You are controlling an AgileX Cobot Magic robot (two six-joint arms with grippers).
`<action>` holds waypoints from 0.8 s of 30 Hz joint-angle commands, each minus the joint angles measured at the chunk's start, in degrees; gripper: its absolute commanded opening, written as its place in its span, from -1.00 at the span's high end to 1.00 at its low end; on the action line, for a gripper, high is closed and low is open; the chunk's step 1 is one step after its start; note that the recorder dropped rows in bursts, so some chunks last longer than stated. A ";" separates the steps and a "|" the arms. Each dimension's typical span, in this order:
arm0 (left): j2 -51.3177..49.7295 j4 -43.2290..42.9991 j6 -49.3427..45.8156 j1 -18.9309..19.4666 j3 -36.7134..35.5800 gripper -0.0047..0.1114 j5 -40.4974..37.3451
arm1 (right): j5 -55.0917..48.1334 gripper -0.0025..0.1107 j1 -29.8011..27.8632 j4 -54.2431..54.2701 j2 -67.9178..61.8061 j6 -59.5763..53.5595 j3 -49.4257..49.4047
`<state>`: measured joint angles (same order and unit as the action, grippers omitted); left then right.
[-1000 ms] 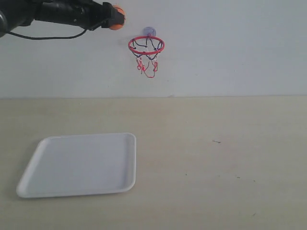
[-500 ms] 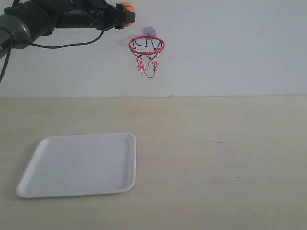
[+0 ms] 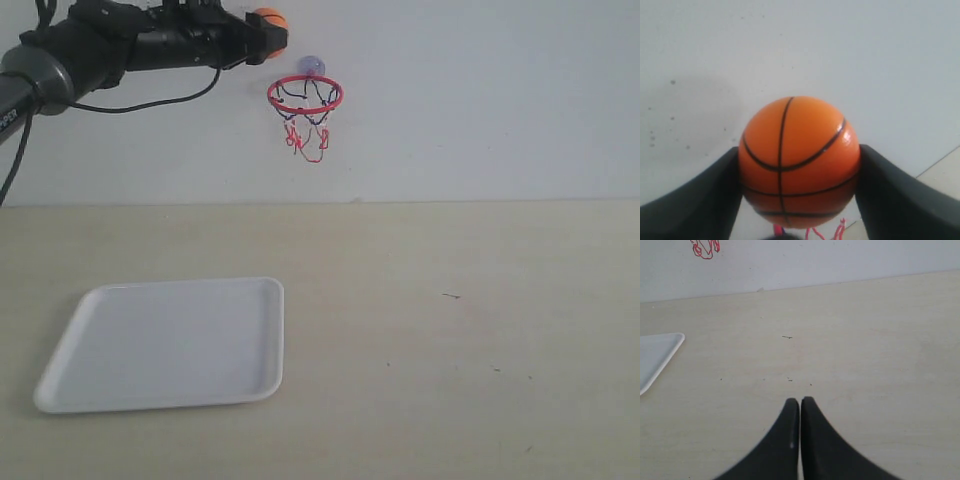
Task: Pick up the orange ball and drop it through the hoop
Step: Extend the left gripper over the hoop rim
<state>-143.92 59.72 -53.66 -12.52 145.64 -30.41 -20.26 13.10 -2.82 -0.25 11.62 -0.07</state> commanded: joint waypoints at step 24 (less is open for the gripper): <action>-1.20 8.20 -12.22 -1.22 0.34 0.01 -5.46 | 0.68 0.96 0.13 -0.48 0.25 -0.19 0.07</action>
<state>-144.90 66.29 -63.76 -13.48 145.69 -35.63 -20.26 13.10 -2.82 -0.25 11.62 -0.07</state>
